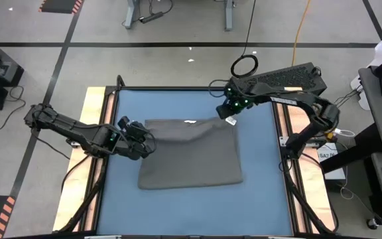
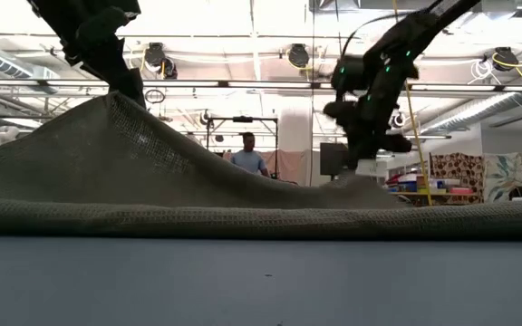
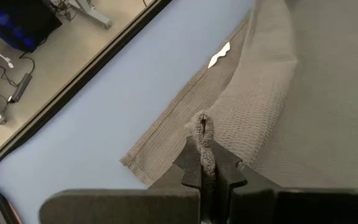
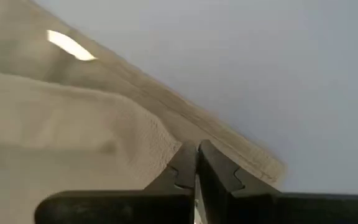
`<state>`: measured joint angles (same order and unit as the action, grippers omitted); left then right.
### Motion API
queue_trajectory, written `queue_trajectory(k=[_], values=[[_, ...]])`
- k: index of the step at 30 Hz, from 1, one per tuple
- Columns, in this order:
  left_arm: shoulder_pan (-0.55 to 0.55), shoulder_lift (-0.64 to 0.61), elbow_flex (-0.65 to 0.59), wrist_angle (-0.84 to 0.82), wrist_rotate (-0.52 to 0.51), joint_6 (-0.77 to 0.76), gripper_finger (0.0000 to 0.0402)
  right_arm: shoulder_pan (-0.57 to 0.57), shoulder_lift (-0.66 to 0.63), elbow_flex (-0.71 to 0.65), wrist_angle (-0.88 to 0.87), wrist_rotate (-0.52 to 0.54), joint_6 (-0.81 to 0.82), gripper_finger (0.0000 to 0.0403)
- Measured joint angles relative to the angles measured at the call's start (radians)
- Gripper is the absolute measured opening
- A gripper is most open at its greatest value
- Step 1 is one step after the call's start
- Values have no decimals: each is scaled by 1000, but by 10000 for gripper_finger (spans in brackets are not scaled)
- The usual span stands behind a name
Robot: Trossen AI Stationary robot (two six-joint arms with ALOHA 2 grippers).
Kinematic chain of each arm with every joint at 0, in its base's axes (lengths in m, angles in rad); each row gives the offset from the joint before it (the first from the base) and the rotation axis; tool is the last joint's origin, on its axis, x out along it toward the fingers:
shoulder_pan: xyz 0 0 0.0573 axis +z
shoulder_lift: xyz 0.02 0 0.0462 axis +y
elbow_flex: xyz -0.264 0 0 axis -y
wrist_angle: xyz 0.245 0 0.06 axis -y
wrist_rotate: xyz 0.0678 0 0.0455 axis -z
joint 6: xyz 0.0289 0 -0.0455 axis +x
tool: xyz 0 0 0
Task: Roll towel
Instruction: Roll the gray towel
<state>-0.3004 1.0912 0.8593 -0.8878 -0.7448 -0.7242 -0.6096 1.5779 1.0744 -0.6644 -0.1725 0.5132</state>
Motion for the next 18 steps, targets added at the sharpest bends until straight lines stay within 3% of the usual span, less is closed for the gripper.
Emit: queue_trajectory(k=[6, 12, 18], values=[[-4, -6, 0, 137, 41, 10, 4, 53, -208, 0, -172, -14, 26, 0], [-24, -9, 0, 340, 129, 122, 4, 195, -460, 0, -326, 11, 194, 0], [-45, -9, 35, 310, 150, 131, 4, 368, -634, 1, -371, 67, 424, 0]])
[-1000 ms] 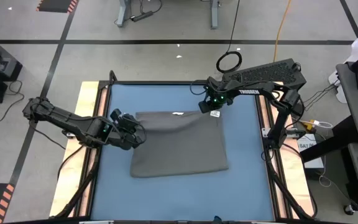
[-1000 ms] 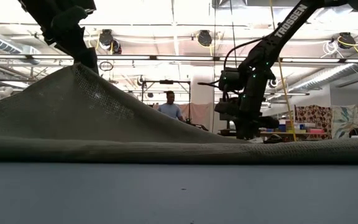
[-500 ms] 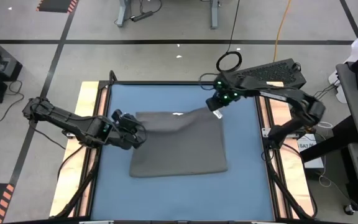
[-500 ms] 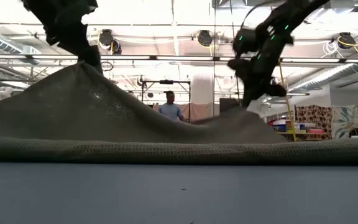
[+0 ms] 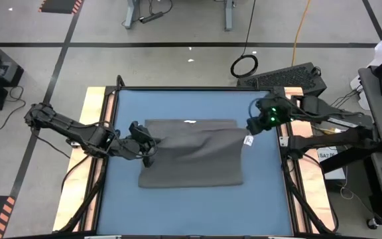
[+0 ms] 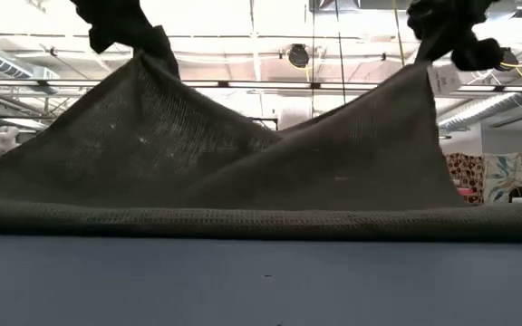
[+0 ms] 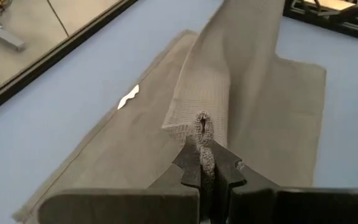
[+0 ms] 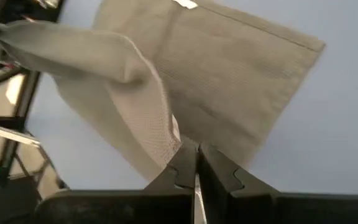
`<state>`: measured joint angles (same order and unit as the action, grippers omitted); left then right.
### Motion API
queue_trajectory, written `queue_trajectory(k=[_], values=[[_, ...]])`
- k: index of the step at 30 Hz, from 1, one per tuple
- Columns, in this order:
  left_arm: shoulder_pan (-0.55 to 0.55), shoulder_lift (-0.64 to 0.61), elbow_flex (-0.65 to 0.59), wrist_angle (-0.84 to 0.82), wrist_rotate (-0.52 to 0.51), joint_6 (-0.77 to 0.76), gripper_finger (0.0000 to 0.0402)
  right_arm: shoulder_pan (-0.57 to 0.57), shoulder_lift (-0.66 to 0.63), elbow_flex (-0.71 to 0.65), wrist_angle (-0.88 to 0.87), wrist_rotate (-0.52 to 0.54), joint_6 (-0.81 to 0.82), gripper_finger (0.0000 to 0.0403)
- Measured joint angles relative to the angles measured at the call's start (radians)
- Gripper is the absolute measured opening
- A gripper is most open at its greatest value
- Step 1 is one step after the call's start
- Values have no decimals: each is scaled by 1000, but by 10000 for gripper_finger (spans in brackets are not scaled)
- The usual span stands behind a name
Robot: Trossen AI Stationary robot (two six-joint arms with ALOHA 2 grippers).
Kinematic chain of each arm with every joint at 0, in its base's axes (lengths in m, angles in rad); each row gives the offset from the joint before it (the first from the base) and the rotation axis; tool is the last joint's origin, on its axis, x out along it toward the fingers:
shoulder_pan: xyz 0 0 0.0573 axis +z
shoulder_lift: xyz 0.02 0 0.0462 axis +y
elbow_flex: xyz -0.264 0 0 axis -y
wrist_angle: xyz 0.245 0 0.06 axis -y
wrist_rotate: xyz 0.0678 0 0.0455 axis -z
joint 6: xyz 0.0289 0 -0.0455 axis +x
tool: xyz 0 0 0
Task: Roll towel
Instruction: Roll the gray towel
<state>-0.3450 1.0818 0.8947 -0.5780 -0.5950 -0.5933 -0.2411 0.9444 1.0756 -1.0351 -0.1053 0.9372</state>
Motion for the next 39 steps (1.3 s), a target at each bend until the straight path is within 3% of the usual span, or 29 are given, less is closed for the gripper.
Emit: queue_trajectory(k=[11, 19, 27, 31, 39], values=[[-2, -40, 76, -109, -66, 4, 4, 213, -13, 0, 26, 90, 125, 0], [13, -29, 35, -247, -93, -2, 4, 228, 86, 0, -50, 300, 95, 0], [53, -22, 0, -243, -94, -2, 4, 228, 151, 3, -6, 384, 162, 0], [58, -22, 5, -240, -94, 0, 4, 231, 151, 87, -34, 361, 185, 0], [58, -22, 6, -241, -102, 32, 4, 263, 148, 279, -311, 427, 229, 0]])
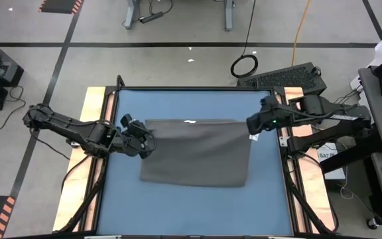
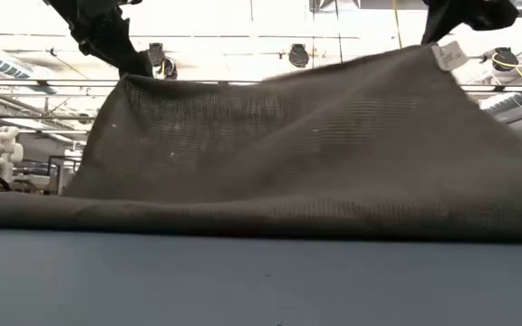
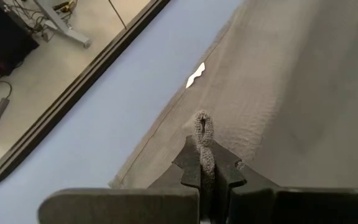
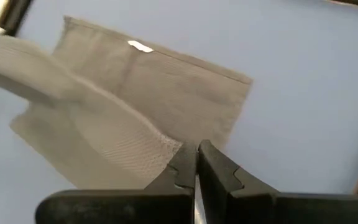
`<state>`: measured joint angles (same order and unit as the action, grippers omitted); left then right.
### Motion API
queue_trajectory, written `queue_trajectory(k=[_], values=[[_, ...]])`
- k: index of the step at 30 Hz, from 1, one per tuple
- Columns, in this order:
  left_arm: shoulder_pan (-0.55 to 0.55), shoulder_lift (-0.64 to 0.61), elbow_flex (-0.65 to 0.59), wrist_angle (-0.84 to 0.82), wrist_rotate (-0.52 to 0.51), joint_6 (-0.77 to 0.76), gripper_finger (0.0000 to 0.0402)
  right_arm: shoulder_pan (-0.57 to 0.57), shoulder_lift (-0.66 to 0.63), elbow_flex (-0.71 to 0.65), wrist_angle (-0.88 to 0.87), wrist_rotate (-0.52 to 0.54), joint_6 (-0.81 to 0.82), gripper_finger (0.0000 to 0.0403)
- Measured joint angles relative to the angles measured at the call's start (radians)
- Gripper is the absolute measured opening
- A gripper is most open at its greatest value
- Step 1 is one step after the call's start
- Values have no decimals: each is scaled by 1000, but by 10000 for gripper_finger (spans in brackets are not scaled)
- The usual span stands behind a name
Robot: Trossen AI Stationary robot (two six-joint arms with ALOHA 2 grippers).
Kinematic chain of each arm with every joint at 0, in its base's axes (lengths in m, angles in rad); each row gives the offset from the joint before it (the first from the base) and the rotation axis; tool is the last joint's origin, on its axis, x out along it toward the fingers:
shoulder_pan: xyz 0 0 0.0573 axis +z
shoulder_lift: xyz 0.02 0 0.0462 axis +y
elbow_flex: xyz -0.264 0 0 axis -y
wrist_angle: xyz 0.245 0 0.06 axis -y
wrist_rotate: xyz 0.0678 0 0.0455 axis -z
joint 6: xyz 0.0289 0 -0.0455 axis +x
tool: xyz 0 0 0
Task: Roll towel
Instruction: Roll the gray towel
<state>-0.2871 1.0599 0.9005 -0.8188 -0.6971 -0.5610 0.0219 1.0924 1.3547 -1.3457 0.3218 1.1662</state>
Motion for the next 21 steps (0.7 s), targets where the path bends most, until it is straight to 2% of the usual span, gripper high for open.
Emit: queue_trajectory(k=[3, 8, 21], values=[[0, 0, 0, -2, 0, -1, 4, 0, 3, -11, -10, 18, -31, 0], [0, 0, 0, -2, 0, -2, 4, -10, 29, -84, 78, 25, -76, 0], [8, -20, -20, -74, 15, -8, 4, -10, 102, -224, 179, 45, -79, 0]])
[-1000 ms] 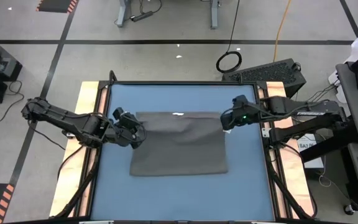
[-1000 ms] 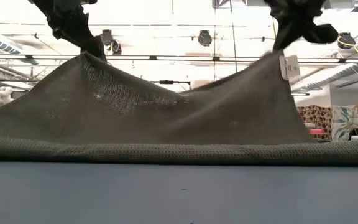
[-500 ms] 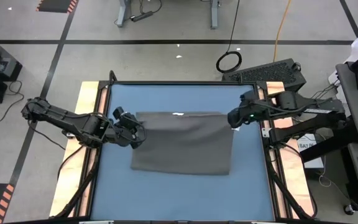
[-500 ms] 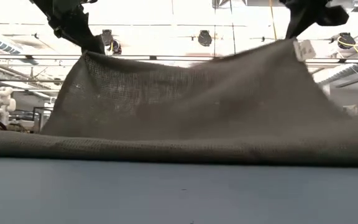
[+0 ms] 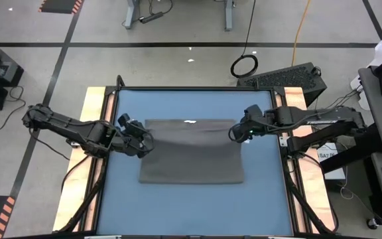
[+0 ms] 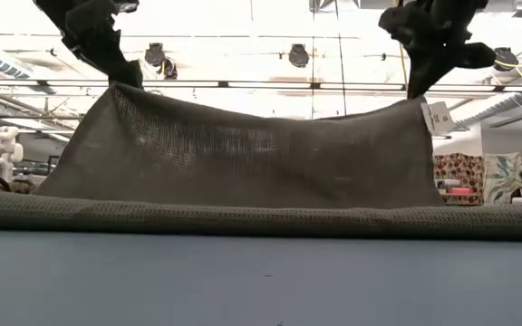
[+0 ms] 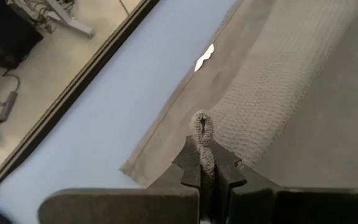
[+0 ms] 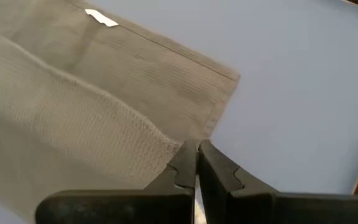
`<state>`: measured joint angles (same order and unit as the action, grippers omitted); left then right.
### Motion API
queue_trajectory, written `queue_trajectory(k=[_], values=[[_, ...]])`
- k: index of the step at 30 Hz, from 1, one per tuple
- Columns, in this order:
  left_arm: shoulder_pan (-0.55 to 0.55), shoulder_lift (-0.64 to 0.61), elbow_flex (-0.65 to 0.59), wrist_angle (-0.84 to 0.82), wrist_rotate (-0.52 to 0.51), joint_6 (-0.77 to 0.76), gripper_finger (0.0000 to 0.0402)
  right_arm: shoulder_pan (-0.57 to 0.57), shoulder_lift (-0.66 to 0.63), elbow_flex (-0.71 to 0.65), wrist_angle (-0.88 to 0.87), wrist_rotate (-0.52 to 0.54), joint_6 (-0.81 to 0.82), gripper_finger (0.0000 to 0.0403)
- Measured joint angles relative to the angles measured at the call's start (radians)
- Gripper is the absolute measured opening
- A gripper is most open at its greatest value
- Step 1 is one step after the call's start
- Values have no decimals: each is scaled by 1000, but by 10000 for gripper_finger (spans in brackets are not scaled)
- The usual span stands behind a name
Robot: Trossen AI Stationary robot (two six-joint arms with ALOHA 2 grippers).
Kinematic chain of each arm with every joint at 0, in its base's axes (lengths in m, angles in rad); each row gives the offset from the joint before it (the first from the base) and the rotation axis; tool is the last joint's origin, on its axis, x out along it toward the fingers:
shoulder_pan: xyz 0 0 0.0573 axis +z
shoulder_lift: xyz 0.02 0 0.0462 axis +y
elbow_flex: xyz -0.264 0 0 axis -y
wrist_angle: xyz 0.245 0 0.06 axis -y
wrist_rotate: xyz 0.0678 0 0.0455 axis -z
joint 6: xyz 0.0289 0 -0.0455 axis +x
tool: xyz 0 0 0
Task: Roll towel
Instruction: Roll the gray towel
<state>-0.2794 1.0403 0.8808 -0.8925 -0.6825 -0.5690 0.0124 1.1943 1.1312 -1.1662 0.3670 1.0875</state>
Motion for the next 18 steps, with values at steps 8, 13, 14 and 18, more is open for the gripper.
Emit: queue_trajectory(k=[8, 13, 14, 18], values=[[39, 0, -11, 0, -16, 1, 4, 0, 1, -80, 80, 7, 36, 0], [78, 1, -22, 4, -31, 1, 4, 0, 0, -113, 102, 99, 50, 0], [88, 1, -28, 1, -31, 1, 4, -1, 0, -122, 111, 123, 55, 0], [121, 1, -62, 13, -32, 4, 4, -29, 0, -162, 171, 171, 61, 0]])
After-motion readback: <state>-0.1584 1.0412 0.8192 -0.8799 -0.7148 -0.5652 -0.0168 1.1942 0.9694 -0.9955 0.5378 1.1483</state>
